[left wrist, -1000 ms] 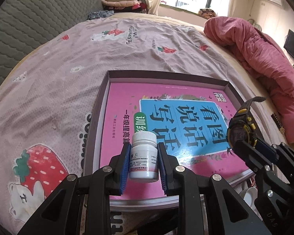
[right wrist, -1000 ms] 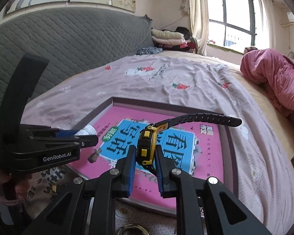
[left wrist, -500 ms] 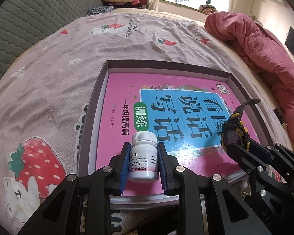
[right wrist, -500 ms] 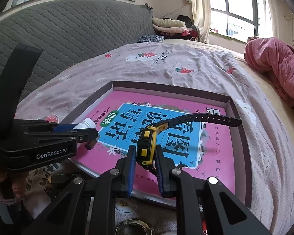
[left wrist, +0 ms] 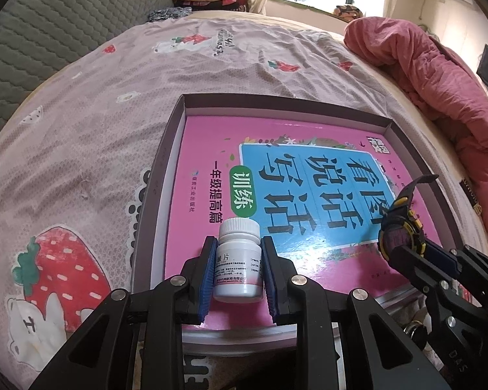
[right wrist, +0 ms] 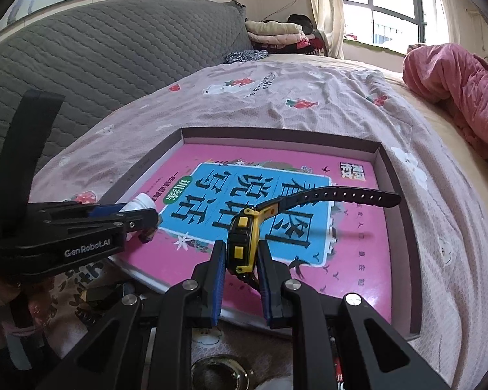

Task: Organize rigid objects
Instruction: 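Lower the pill bottle onto the pink book and open the left tool while the right tool releases the watch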

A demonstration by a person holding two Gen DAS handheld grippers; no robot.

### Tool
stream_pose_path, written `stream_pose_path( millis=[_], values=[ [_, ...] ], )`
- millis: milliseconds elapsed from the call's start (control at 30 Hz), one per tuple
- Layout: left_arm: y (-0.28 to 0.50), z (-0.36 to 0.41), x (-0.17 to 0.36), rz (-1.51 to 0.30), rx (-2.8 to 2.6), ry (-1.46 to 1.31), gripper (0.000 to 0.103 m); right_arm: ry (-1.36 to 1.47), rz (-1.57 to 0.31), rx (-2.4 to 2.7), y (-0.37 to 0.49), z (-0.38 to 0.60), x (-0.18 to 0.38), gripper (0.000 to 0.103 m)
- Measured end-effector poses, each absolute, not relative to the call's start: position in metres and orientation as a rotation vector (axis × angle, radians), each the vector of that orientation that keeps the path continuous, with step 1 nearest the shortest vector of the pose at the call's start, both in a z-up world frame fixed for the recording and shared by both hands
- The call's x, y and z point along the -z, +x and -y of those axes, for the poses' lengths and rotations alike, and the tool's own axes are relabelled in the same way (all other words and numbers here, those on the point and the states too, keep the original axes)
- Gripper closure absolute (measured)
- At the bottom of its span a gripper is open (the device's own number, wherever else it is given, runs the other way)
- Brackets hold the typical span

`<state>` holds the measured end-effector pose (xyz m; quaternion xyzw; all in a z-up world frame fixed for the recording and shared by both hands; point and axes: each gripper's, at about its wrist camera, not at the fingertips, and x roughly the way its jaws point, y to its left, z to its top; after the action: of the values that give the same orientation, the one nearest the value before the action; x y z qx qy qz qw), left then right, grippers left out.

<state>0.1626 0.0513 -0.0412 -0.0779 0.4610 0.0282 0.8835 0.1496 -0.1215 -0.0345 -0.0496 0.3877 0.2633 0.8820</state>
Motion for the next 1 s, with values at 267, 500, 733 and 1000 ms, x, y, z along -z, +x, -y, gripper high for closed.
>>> stream_pose_path(
  millis=[267, 500, 733, 1000],
  values=[
    [0.159, -0.054, 0.043, -0.961, -0.069, -0.139, 0.076, -0.11, -0.824, -0.531, 0.15, 0.123, 0.038, 0.084],
    [0.157, -0.057, 0.044, -0.958, -0.072, -0.129, 0.076, -0.082, -0.832, -0.539, 0.151, 0.128, 0.039, 0.084],
    [0.156, -0.063, 0.044, -0.959, -0.081, -0.147, 0.076, -0.047, -0.844, -0.553, 0.151, 0.131, 0.04, 0.082],
    [0.154, -0.062, 0.043, -0.966, -0.083, -0.139, 0.076, -0.062, -0.836, -0.541, 0.149, 0.13, 0.041, 0.081]
  ],
)
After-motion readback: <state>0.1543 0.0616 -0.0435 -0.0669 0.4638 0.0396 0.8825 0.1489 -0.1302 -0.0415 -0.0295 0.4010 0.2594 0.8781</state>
